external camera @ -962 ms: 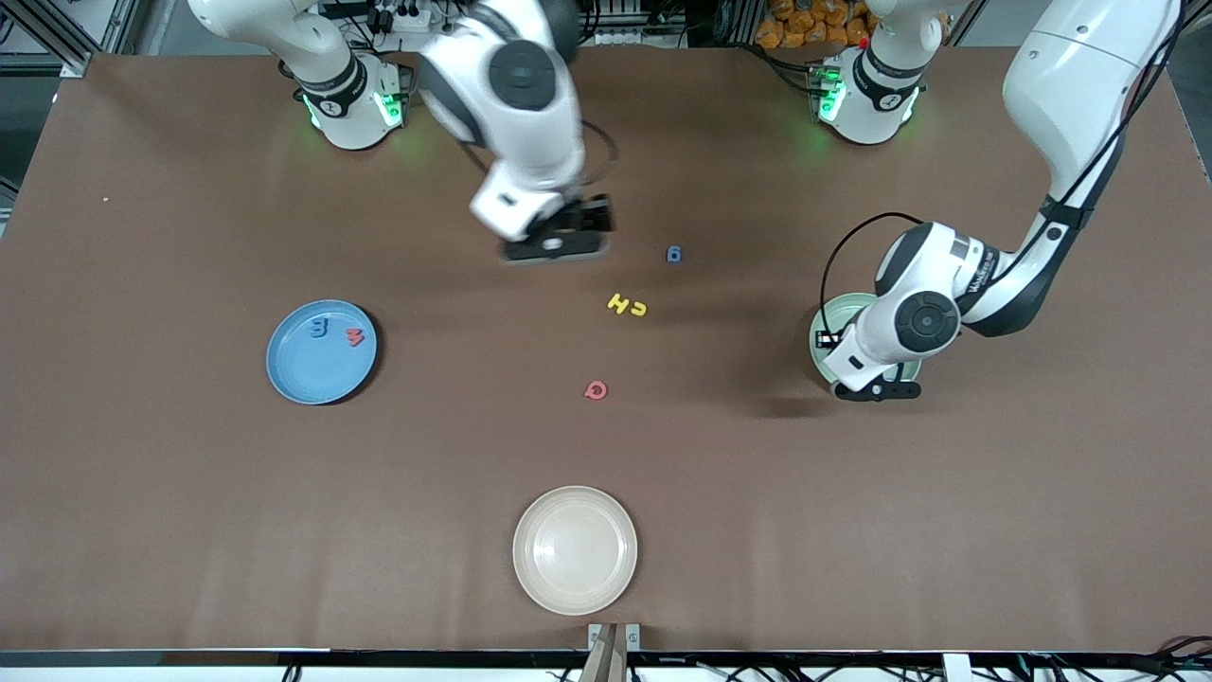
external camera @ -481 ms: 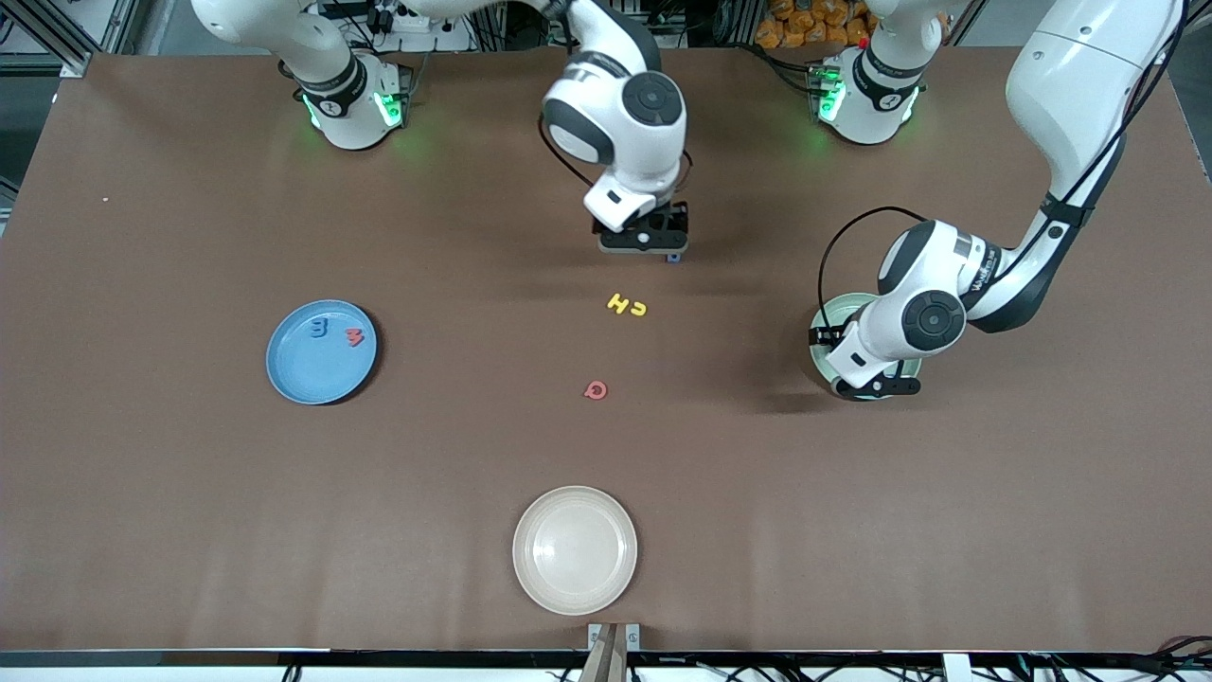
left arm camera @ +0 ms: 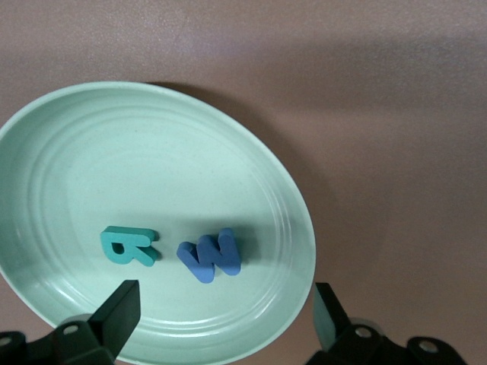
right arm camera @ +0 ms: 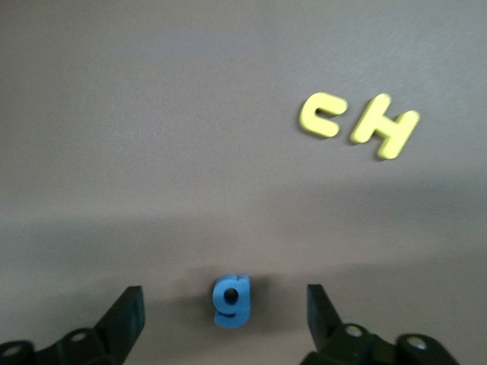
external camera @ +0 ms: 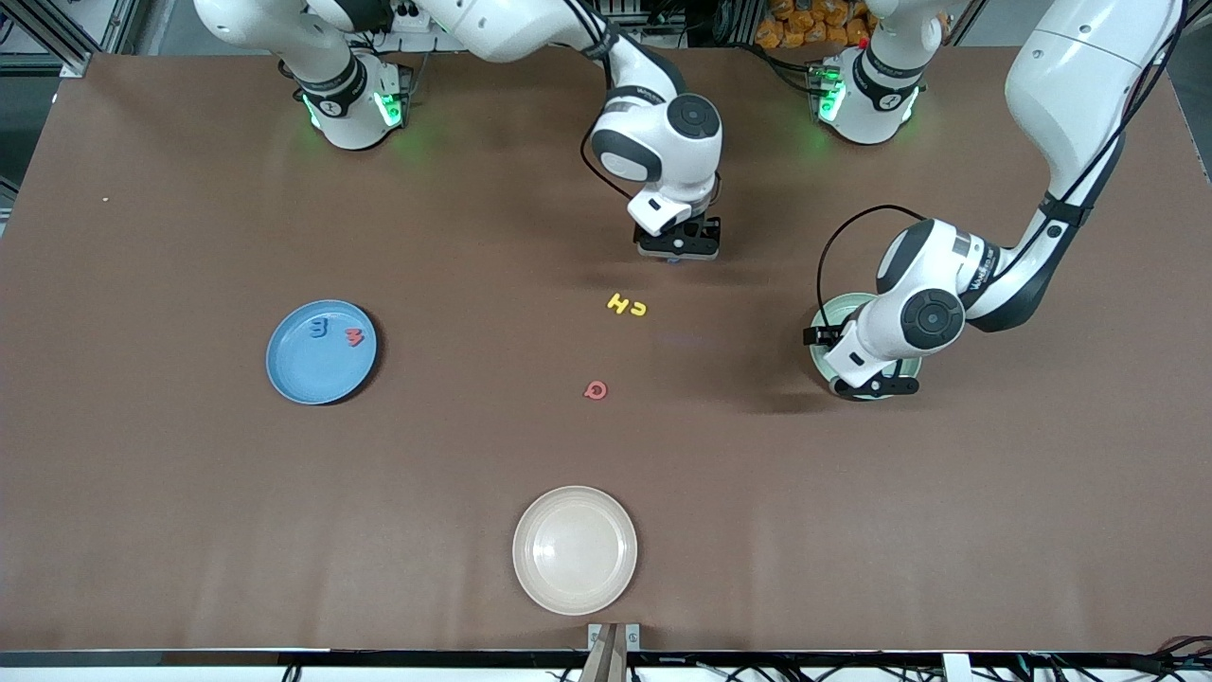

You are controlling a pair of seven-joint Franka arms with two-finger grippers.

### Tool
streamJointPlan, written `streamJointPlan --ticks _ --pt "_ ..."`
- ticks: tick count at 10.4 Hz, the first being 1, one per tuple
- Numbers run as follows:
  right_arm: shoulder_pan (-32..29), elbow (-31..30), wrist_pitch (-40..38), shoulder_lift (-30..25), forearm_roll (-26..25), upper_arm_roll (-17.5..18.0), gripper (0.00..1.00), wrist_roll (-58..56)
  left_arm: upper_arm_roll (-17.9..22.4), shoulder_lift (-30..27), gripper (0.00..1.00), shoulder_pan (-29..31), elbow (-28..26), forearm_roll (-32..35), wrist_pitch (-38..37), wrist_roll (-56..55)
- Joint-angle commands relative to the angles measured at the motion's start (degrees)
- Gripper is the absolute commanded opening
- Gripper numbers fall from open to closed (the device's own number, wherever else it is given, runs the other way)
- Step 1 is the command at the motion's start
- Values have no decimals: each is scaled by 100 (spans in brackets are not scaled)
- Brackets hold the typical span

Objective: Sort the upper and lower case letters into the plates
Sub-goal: 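Move the right gripper to the blue g while the left gripper withdraws, then close the right gripper on the blue g and lift it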

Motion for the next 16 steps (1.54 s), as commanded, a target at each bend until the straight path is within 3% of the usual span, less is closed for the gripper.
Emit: streamJointPlan --ticks 1,10,16 --pt "29 379 -45 282 -167 -2 87 245 -126 -187 100 58 -131 -126 38 -13" --pt "11 -33 431 255 -307 -2 86 220 -135 -187 100 58 -122 -126 38 -4" --pt "2 -297 386 167 -290 147 53 263 -135 -187 100 58 -122 -126 38 -4"
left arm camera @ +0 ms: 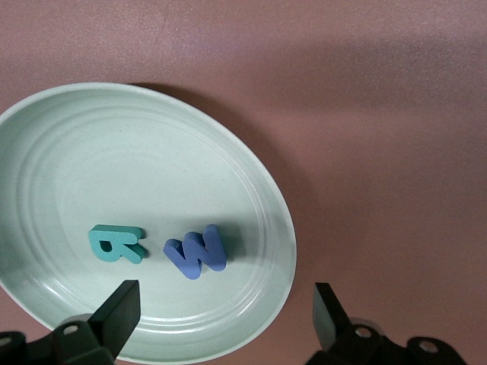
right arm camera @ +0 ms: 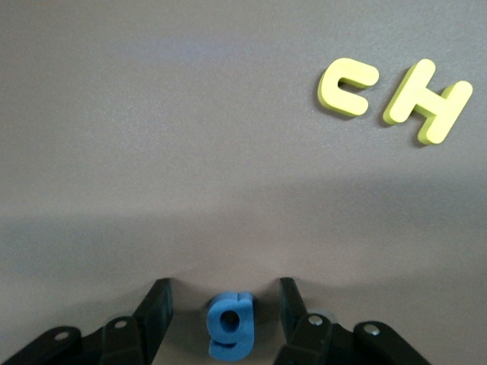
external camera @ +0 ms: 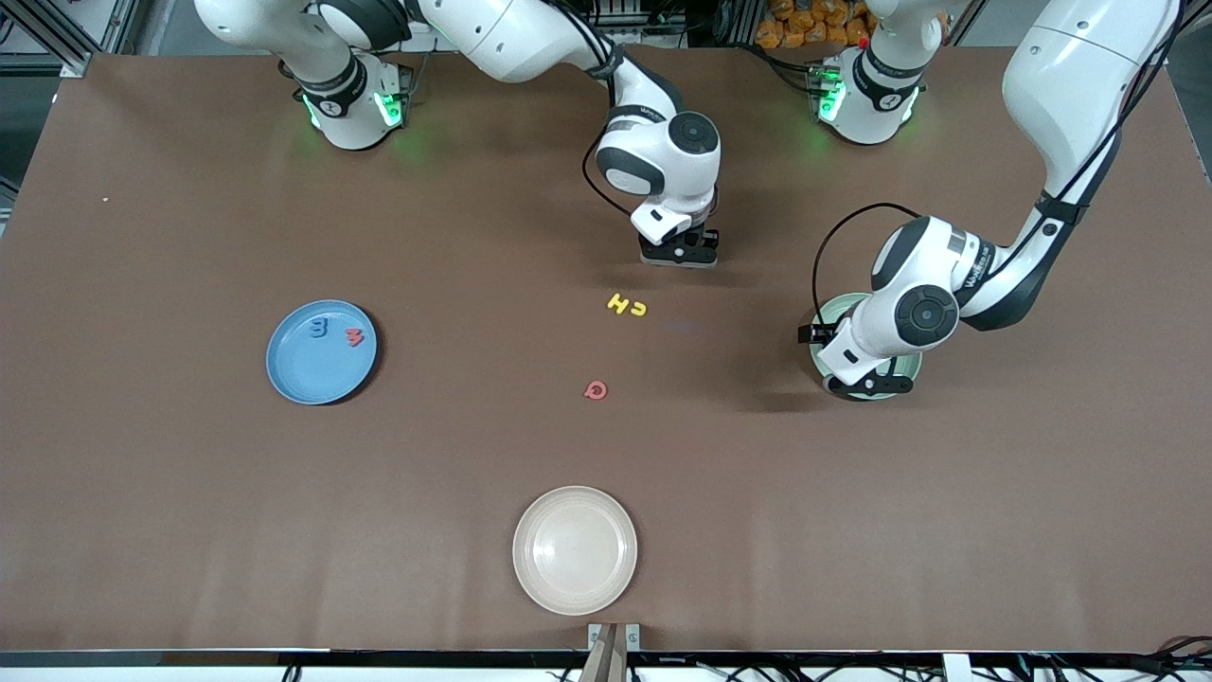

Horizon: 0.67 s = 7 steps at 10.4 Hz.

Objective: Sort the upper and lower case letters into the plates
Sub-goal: 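Close the right gripper on the blue g and lift it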

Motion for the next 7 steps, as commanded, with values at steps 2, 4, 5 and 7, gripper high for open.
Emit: streamJointPlan --ticks 2,4,5,7 --pt "-15 -203 30 -87 -55 108 35 409 -43 -176 100 55 -121 -126 38 -3" --pt "-33 -194 13 -96 -90 221 12 411 -43 -185 100 55 -121 -125 38 5" --pt "-59 -194 -22 -96 -90 222 1 394 -43 -185 100 55 -121 -126 38 5" --pt "-243 -168 -407 -192 -90 274 0 289 -43 -185 100 55 -121 -126 38 5"
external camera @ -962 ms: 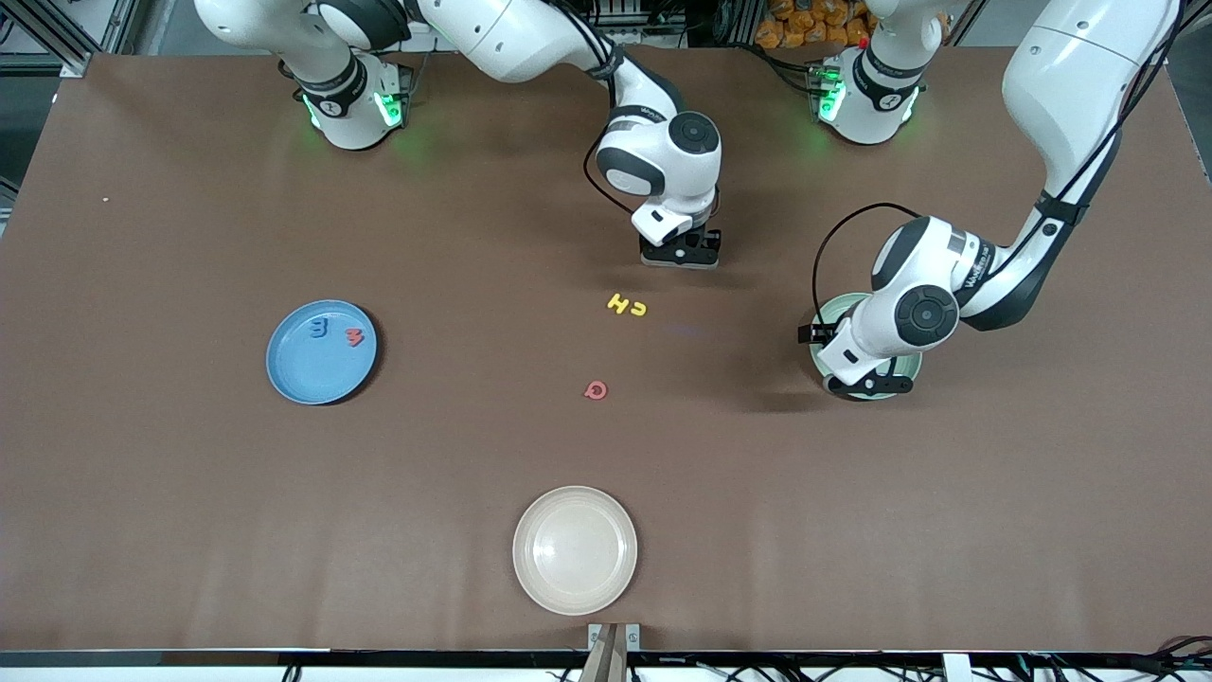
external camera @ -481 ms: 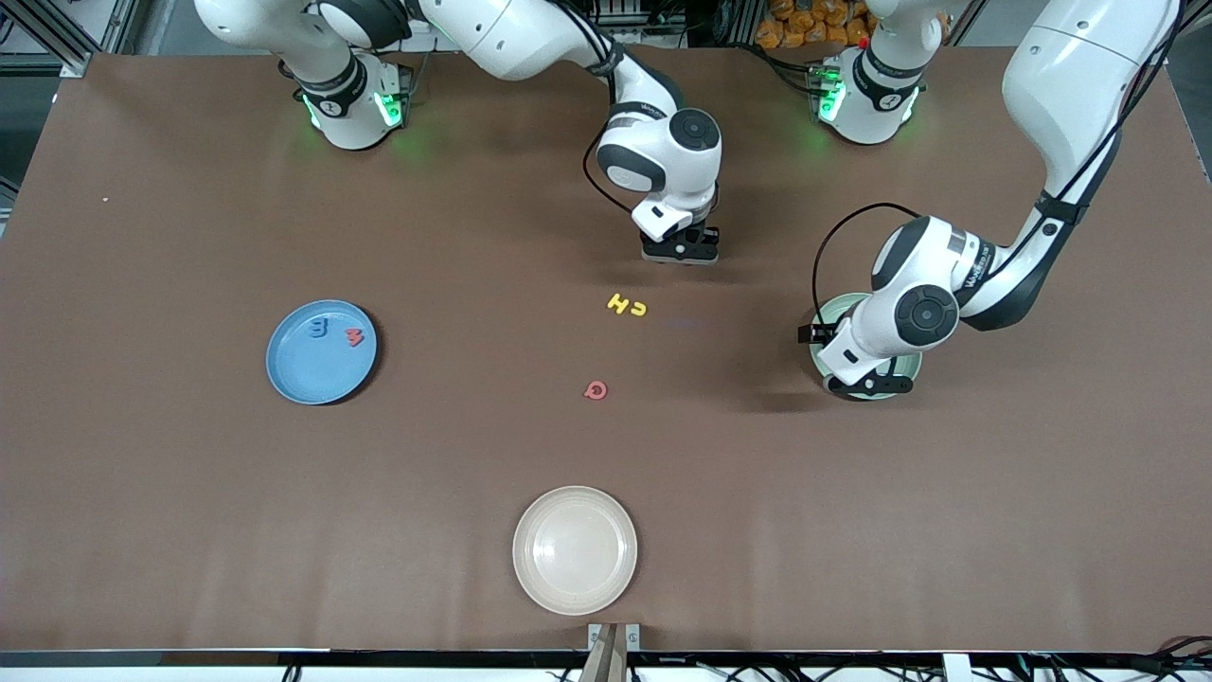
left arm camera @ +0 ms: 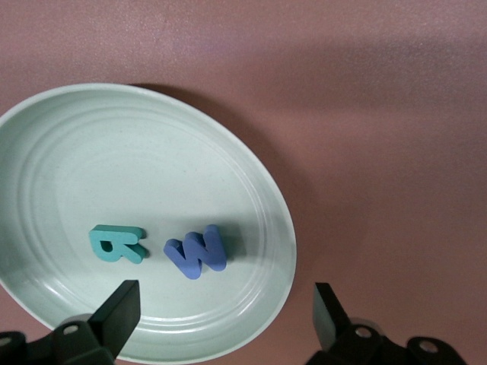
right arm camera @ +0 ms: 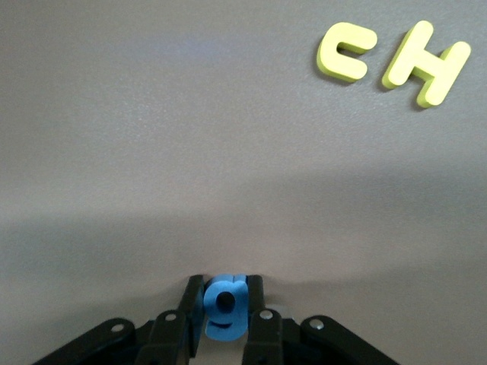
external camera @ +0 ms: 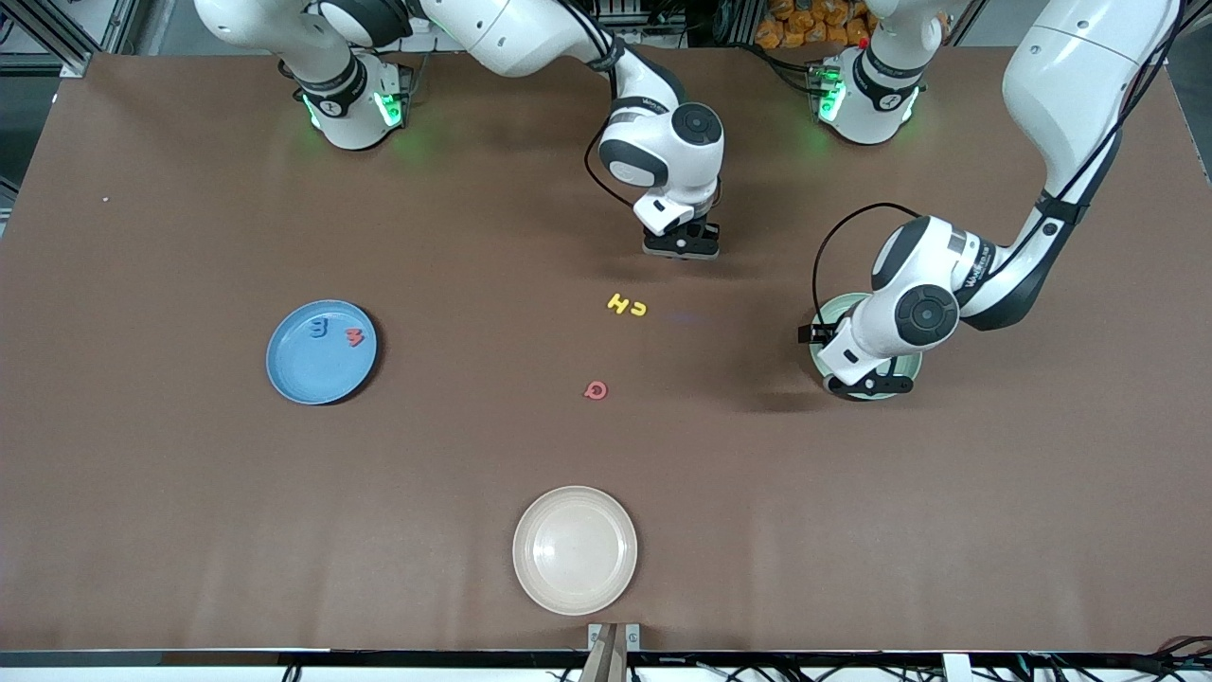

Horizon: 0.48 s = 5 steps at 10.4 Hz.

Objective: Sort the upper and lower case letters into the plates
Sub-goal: 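Close the right gripper on the blue g and lift it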

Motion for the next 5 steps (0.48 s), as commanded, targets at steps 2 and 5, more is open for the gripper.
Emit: streamJointPlan --ticks 2,5 --pt "-524 -144 -817 -561 -48 278 0 -66 -42 -179 100 54 -121 -126 38 6" --pt "-1252 -214 -1442 -1360 119 349 0 -197 -42 -179 100 54 -121 -117 38 23"
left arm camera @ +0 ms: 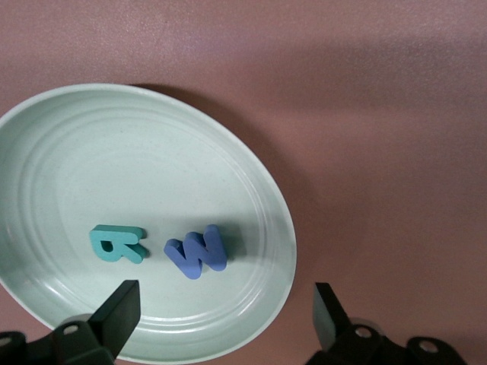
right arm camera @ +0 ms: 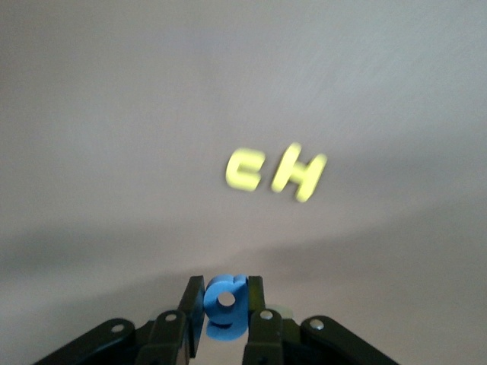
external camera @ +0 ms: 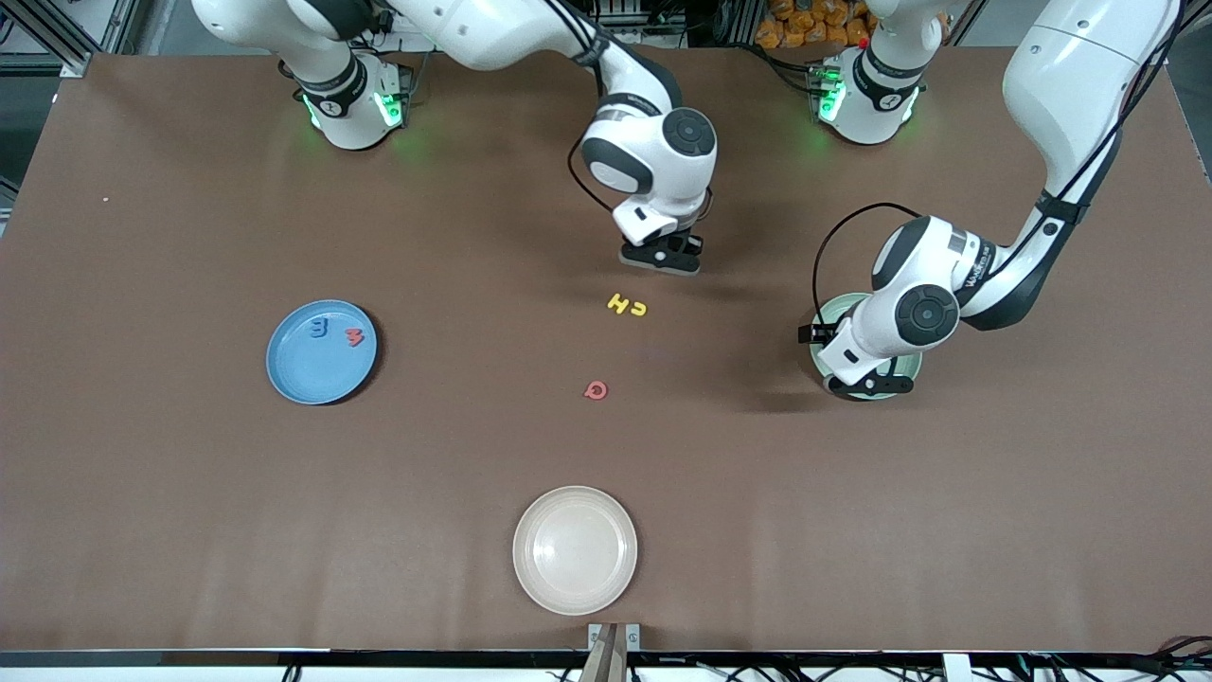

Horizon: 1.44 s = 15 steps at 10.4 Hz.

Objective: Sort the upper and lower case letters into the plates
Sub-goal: 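Carry the blue g over the blue plate while the left gripper advances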

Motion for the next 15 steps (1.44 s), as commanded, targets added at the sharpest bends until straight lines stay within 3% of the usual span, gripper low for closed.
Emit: streamJointPlan --ticks 1,3,5,8,10,12,15 --pt "-764 -486 -420 -957 347 156 0 -562 -40 -175 100 60 -121 -117 38 32" --pt "-1597 -1537 -492 -1905 639 156 0 -1808 -40 -175 100 60 -121 -125 38 32" --pt "-2450 -2147 -1094 -2601 780 147 0 -3457 -40 -175 100 60 -121 -117 38 41" --pt "-3593 -2158 -2291 -2912 868 68 0 -5752 -162 -175 100 51 -112 -125 38 -73" --pt "-4253 -2271 -2443 -2886 833 33 0 -6855 -242 -131 100 -19 -60 -134 47 -379" --pt "-4545 -2438 -2286 -2781 745 -317 0 -7488 -505 -9 100 -115 80 -134 55 -959" --pt "-4845 -3639 -201 -2676 754 -642 0 -8387 -568 290 100 -939 571 -126 55 -2265"
